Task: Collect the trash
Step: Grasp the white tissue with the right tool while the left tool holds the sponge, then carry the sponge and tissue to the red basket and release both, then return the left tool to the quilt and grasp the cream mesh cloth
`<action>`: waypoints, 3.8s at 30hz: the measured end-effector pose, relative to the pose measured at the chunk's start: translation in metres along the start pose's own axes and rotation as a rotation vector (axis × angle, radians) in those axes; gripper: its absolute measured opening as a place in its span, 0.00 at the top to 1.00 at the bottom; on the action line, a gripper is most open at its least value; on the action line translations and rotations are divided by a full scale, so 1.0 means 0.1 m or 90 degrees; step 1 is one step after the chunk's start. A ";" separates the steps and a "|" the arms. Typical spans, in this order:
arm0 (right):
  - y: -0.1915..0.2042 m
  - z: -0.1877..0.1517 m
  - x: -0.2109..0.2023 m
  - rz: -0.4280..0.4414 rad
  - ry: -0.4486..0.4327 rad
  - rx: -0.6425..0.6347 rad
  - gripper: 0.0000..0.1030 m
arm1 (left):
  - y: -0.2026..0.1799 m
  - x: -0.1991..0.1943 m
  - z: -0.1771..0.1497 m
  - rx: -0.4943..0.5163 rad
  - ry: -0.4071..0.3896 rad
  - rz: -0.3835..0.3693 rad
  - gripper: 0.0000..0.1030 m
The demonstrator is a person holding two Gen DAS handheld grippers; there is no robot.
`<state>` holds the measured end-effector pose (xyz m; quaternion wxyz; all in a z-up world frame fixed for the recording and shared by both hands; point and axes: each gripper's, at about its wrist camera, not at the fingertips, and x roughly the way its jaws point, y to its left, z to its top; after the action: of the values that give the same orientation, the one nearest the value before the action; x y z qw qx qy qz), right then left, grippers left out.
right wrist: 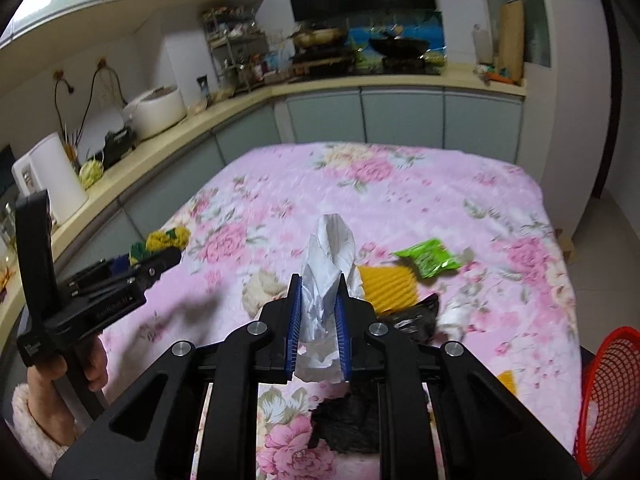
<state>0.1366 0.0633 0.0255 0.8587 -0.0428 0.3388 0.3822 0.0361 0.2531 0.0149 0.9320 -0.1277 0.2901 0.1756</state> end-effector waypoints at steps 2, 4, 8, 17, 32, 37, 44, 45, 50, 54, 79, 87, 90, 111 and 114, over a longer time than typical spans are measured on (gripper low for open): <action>-0.04 0.00 -0.05 -0.005 -0.008 0.007 0.84 | -0.05 -0.02 0.02 0.003 -0.004 -0.004 0.57; -0.08 0.00 -0.10 -0.010 -0.014 0.013 0.84 | -0.08 -0.04 0.03 0.006 -0.007 -0.008 0.57; -0.17 -0.03 -0.20 -0.023 -0.029 0.027 0.84 | -0.17 -0.06 0.07 0.017 -0.016 -0.011 0.57; -0.42 -0.09 -0.37 -0.057 -0.056 0.066 0.84 | -0.45 -0.07 0.18 0.046 -0.028 -0.027 0.57; -1.07 -0.17 -0.87 -0.139 -0.127 0.153 0.84 | -1.33 0.07 0.44 0.112 -0.022 -0.135 0.57; -1.35 -0.25 -1.04 -0.179 -0.142 0.188 0.84 | -1.67 0.18 0.46 0.135 0.000 -0.176 0.57; -1.78 -0.47 -1.30 -0.260 -0.148 0.248 0.84 | -2.26 0.28 0.43 0.181 0.025 -0.241 0.57; -1.85 -0.52 -1.35 -0.274 -0.147 0.258 0.84 | -2.34 0.29 0.42 0.187 0.029 -0.249 0.57; -2.12 -0.77 -1.54 -0.338 -0.143 0.304 0.84 | -2.88 0.33 0.28 0.226 0.061 -0.312 0.56; -2.32 -0.96 -1.66 -0.379 -0.132 0.343 0.84 | -3.32 0.42 0.09 0.256 0.107 -0.370 0.56; -2.85 -1.37 -1.53 -0.375 -0.083 0.463 0.46 | -4.28 0.84 -0.58 0.336 0.227 -0.440 0.28; -2.74 -1.33 -1.61 -0.376 -0.101 0.447 0.40 | -4.03 0.77 -0.41 0.307 0.200 -0.409 0.23; -2.64 -1.30 -1.63 -0.374 -0.109 0.429 0.40 | -3.88 0.68 -0.37 0.304 0.178 -0.384 0.23; -1.76 -0.90 -1.12 -0.230 -0.085 0.271 0.26 | -1.93 0.41 -0.05 0.176 0.119 -0.193 0.22; -1.69 -0.87 -1.03 -0.214 -0.073 0.264 0.26 | -1.62 0.40 0.00 0.147 0.112 -0.165 0.22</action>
<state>0.1554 -0.1495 -0.0094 0.9184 0.1002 0.3485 0.1583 0.1319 0.1160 0.0136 0.9263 -0.0709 0.3700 0.0075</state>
